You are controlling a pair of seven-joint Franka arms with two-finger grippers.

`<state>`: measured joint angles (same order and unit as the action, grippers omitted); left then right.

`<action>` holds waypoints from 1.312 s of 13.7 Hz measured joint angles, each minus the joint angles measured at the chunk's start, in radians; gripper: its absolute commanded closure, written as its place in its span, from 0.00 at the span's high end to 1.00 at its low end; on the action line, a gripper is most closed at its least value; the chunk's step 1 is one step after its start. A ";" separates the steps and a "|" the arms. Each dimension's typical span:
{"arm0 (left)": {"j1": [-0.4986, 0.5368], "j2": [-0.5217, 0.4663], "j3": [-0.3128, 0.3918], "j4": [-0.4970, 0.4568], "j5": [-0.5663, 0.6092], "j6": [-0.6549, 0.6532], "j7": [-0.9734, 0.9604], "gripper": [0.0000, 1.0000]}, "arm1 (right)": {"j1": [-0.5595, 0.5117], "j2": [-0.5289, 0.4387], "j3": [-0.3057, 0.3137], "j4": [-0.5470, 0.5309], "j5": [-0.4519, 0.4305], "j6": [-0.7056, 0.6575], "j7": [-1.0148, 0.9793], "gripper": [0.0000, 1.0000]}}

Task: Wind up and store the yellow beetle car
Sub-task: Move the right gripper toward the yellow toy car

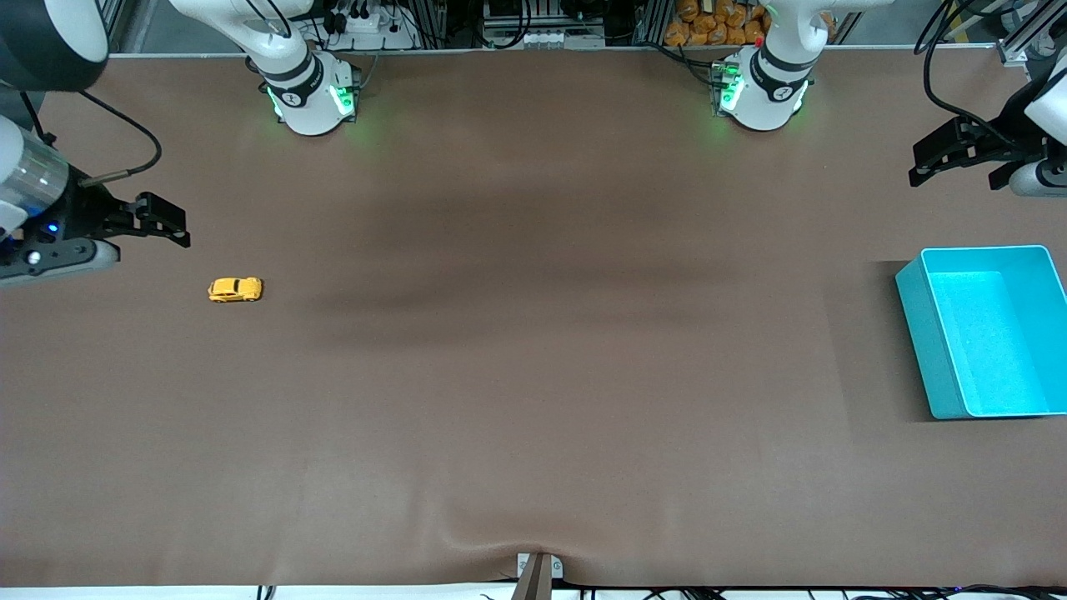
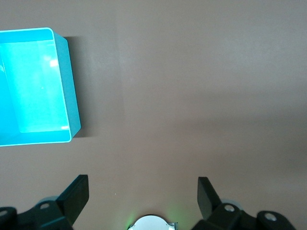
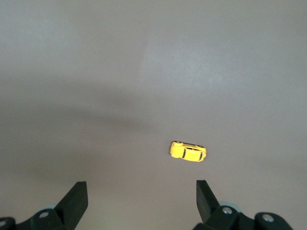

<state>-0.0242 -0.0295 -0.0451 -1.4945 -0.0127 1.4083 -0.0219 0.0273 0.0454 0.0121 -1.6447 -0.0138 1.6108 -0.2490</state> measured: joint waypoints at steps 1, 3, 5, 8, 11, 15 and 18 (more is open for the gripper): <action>0.000 0.000 0.000 0.000 0.000 0.000 0.000 1.00 | 0.000 0.007 -0.001 -0.005 -0.015 0.000 -0.050 1.00; 0.000 0.000 0.000 0.000 0.000 0.000 0.000 1.00 | 0.000 0.022 -0.005 -0.010 -0.028 0.000 -0.164 1.00; 0.001 0.000 0.001 0.000 0.000 0.000 0.000 1.00 | -0.001 0.032 -0.009 -0.015 -0.037 0.000 -0.280 1.00; 0.001 0.000 0.001 0.001 0.000 0.000 0.000 1.00 | -0.006 0.070 -0.013 -0.027 -0.065 0.002 -0.491 1.00; 0.001 0.000 0.001 0.001 0.000 0.000 0.000 1.00 | -0.024 0.105 -0.021 -0.061 -0.066 0.046 -0.597 1.00; 0.003 0.000 0.002 0.001 0.000 0.000 0.000 1.00 | -0.069 0.109 -0.022 -0.174 -0.067 0.219 -0.772 1.00; 0.004 0.000 0.003 0.001 0.000 0.000 0.000 1.00 | -0.085 0.110 -0.022 -0.257 -0.058 0.351 -0.964 1.00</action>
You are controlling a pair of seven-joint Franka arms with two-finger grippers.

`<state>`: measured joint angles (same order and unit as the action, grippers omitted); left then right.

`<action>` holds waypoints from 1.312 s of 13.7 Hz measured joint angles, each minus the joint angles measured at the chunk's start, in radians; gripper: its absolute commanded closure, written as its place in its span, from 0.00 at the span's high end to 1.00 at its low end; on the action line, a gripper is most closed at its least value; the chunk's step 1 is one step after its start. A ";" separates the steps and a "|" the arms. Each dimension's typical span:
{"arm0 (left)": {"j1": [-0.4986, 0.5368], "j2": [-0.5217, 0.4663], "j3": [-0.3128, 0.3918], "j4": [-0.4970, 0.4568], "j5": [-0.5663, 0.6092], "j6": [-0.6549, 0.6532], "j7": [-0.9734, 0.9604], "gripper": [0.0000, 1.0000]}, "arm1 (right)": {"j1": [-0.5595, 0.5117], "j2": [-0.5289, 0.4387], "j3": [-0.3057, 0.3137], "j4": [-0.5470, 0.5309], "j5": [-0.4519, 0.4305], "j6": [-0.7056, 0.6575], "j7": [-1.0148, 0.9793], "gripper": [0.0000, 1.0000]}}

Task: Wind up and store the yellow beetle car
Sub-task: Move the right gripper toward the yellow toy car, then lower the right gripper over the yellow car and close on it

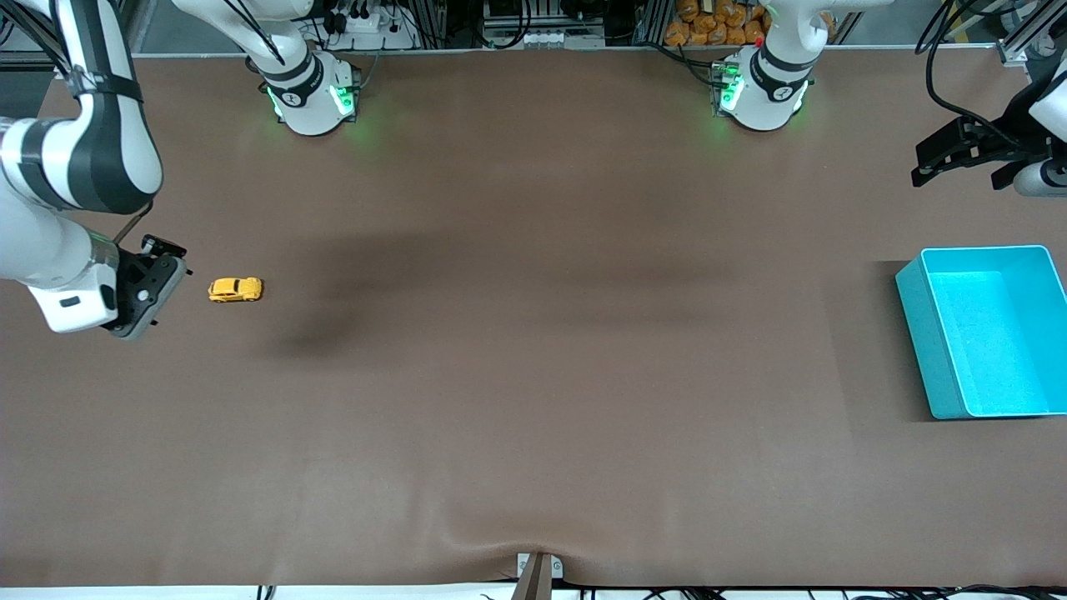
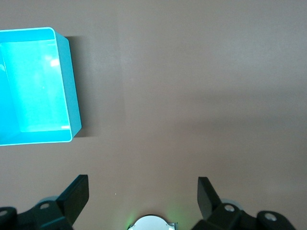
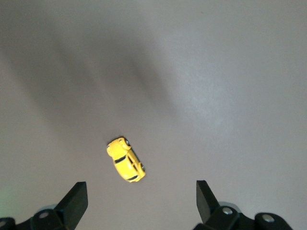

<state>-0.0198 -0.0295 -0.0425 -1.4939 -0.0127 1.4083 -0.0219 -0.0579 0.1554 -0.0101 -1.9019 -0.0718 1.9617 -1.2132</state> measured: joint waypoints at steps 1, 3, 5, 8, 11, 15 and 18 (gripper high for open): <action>0.002 0.000 0.000 0.000 0.000 0.000 0.000 1.00 | -0.006 0.002 0.000 -0.024 0.013 0.035 -0.069 1.00; 0.005 0.000 0.000 0.000 0.000 0.000 0.000 1.00 | -0.020 0.006 0.000 -0.057 0.031 0.070 -0.184 1.00; 0.008 0.000 0.000 0.000 0.000 0.000 0.000 1.00 | -0.028 0.011 0.000 -0.067 0.034 0.077 -0.263 1.00; 0.009 0.000 0.000 0.000 0.000 0.000 0.000 1.00 | -0.039 0.028 0.000 -0.085 0.037 0.100 -0.342 1.00; 0.010 0.000 0.000 0.000 0.000 0.000 0.000 1.00 | -0.073 0.055 -0.001 -0.158 0.052 0.190 -0.403 1.00; 0.011 0.000 0.000 0.000 0.000 0.000 0.000 1.00 | -0.104 0.063 -0.001 -0.261 0.058 0.328 -0.430 1.00; 0.011 0.003 0.000 0.000 0.000 0.000 0.000 1.00 | -0.106 0.063 -0.001 -0.331 0.064 0.413 -0.430 1.00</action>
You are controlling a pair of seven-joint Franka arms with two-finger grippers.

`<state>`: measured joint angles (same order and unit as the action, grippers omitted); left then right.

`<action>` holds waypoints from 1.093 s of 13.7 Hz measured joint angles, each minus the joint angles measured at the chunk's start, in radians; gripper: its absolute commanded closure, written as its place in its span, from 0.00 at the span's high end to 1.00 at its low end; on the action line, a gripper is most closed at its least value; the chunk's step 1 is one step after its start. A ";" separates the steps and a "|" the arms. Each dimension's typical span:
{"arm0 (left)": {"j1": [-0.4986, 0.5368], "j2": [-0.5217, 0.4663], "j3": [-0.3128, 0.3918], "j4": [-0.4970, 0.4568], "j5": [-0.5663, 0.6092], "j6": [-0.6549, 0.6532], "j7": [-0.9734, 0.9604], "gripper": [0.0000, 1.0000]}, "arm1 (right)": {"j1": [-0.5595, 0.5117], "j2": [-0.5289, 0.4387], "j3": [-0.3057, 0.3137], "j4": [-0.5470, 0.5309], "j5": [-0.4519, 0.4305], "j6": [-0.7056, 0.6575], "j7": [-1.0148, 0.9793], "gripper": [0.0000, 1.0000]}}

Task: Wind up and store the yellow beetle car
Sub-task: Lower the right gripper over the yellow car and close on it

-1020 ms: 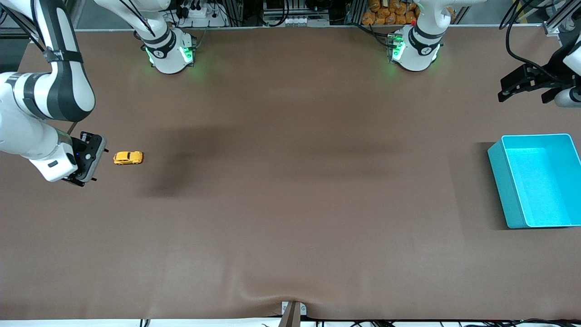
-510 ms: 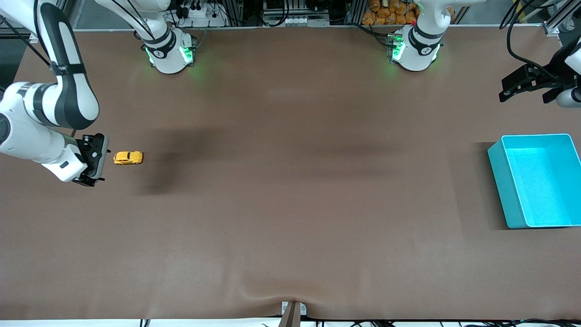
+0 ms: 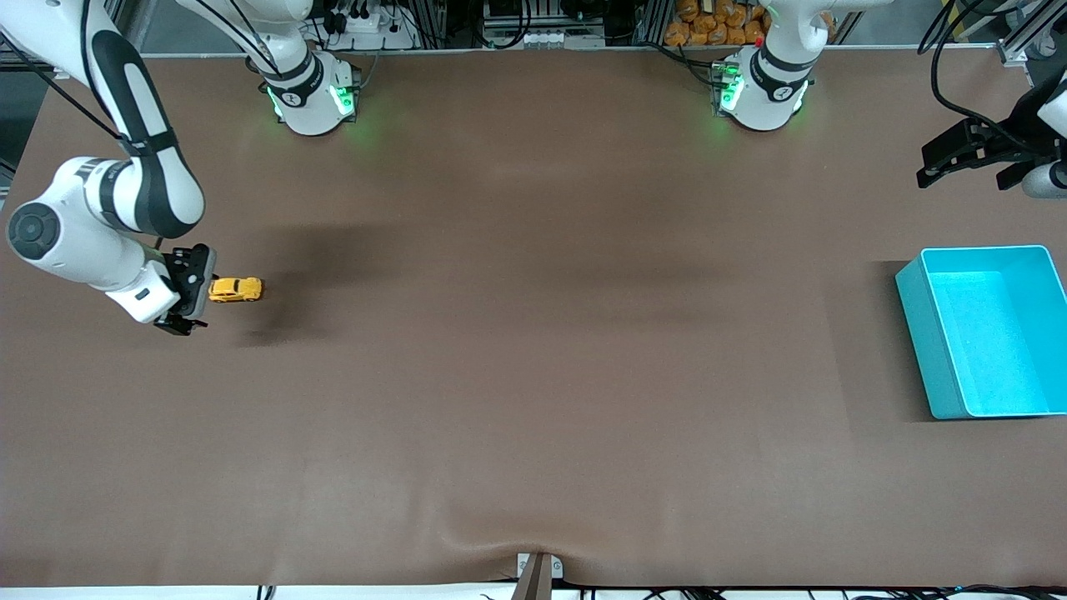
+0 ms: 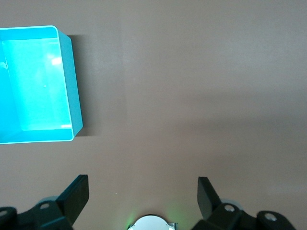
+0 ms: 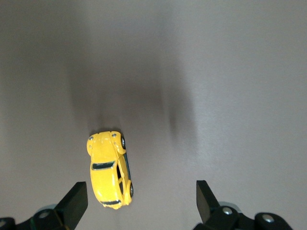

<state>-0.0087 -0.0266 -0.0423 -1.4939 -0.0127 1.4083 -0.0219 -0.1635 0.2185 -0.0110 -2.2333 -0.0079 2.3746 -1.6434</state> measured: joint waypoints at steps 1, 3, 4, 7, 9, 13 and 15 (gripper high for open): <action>0.000 0.001 0.000 0.000 0.000 0.000 0.000 1.00 | -0.001 0.000 0.000 -0.020 0.001 0.025 0.000 1.00; 0.000 0.002 0.000 0.000 0.000 0.000 0.000 1.00 | -0.005 0.000 0.000 -0.059 0.002 0.066 0.000 1.00; 0.000 0.002 0.000 0.000 0.000 0.000 0.000 1.00 | -0.007 0.000 0.000 -0.074 0.002 0.075 -0.004 1.00; 0.000 0.002 0.000 0.000 0.000 0.000 0.000 1.00 | -0.021 0.000 0.000 -0.096 0.003 0.092 -0.027 1.00; 0.001 0.002 0.000 0.000 0.000 0.000 0.000 1.00 | -0.032 0.001 -0.001 -0.102 0.003 0.095 -0.035 1.00; 0.001 0.002 0.000 0.000 0.000 0.000 0.000 1.00 | -0.047 0.011 -0.001 -0.112 0.003 0.108 -0.057 1.00; 0.001 0.002 0.000 0.000 0.000 0.000 0.000 1.00 | -0.050 0.026 -0.001 -0.127 0.004 0.139 -0.057 1.00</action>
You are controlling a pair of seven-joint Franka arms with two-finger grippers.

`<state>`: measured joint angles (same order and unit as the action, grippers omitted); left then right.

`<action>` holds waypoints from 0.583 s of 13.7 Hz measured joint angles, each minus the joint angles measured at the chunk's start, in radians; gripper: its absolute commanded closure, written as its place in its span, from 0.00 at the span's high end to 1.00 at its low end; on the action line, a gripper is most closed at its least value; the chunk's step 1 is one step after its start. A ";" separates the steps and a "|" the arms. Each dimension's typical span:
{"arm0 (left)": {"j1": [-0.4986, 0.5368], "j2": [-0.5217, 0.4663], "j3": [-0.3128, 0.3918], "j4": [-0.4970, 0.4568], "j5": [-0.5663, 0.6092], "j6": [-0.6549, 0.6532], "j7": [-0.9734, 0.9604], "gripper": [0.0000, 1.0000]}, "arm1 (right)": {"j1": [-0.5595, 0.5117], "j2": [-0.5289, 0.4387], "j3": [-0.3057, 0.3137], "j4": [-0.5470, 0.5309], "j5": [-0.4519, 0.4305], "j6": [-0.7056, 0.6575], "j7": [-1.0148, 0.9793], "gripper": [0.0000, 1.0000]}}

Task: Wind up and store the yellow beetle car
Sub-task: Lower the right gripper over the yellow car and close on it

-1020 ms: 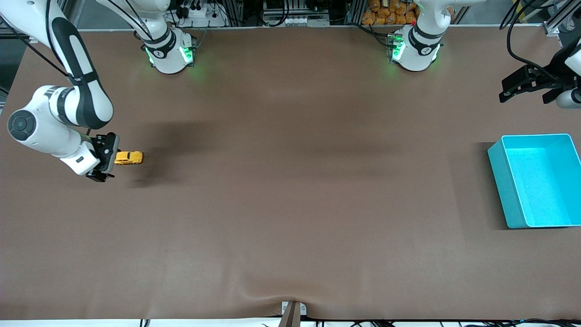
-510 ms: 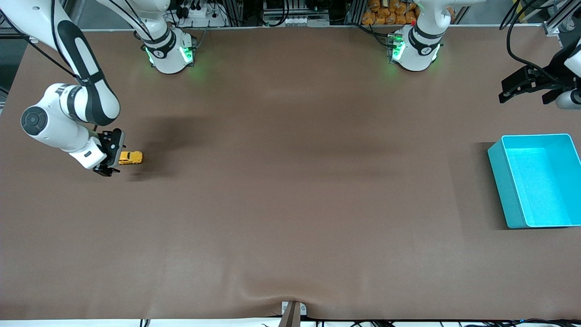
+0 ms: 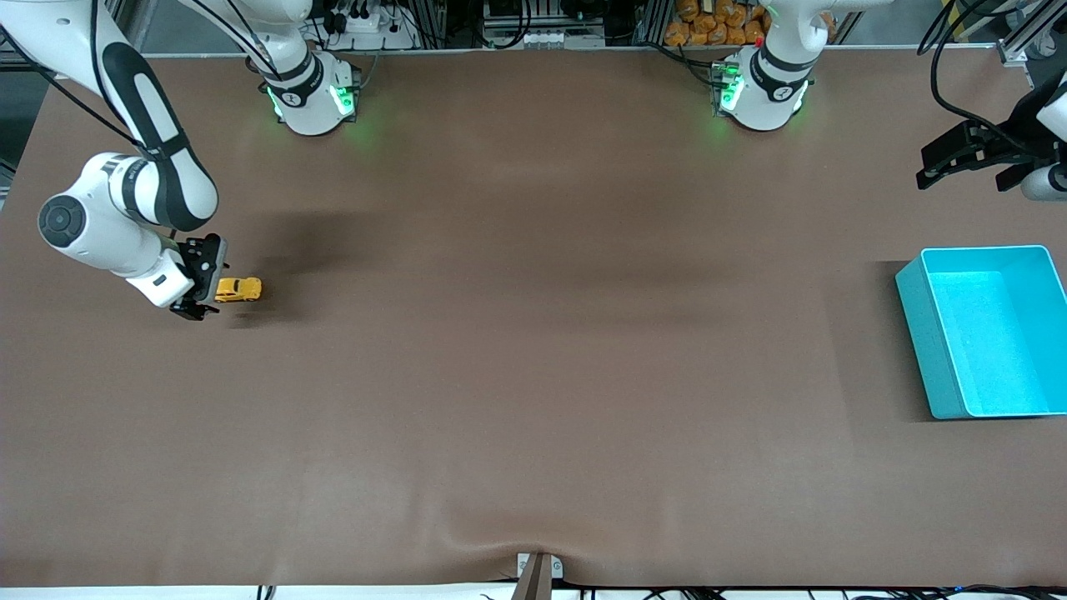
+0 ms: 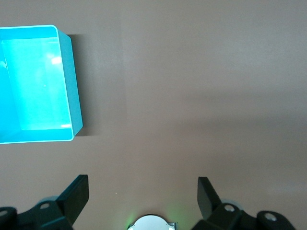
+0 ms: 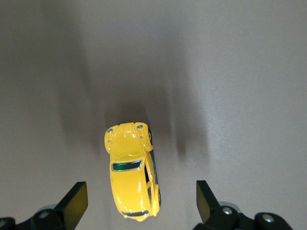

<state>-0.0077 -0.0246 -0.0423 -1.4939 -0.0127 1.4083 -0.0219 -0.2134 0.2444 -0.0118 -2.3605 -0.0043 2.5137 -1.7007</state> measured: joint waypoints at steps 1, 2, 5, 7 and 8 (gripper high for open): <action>0.000 0.000 0.000 0.000 0.000 0.000 0.000 1.00 | -0.002 0.007 0.000 -0.014 0.000 0.028 0.000 1.00; 0.000 0.000 0.000 0.000 0.000 0.000 0.000 1.00 | -0.004 0.014 0.000 -0.029 0.000 0.054 0.000 1.00; 0.000 0.000 0.000 0.000 0.000 0.000 0.000 1.00 | -0.005 0.028 0.000 -0.046 0.000 0.080 0.000 1.00; 0.000 0.000 0.000 0.000 0.000 0.000 0.000 1.00 | -0.005 0.030 0.000 -0.047 0.000 0.087 0.000 0.78; 0.000 0.000 0.000 0.000 0.000 0.000 0.000 1.00 | -0.005 0.032 0.000 -0.047 0.000 0.091 -0.001 0.62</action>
<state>-0.0077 -0.0246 -0.0424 -1.4939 -0.0127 1.4083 -0.0219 -0.2188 0.2764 -0.0118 -2.4077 -0.0041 2.6048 -1.7013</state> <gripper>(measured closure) 0.000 0.066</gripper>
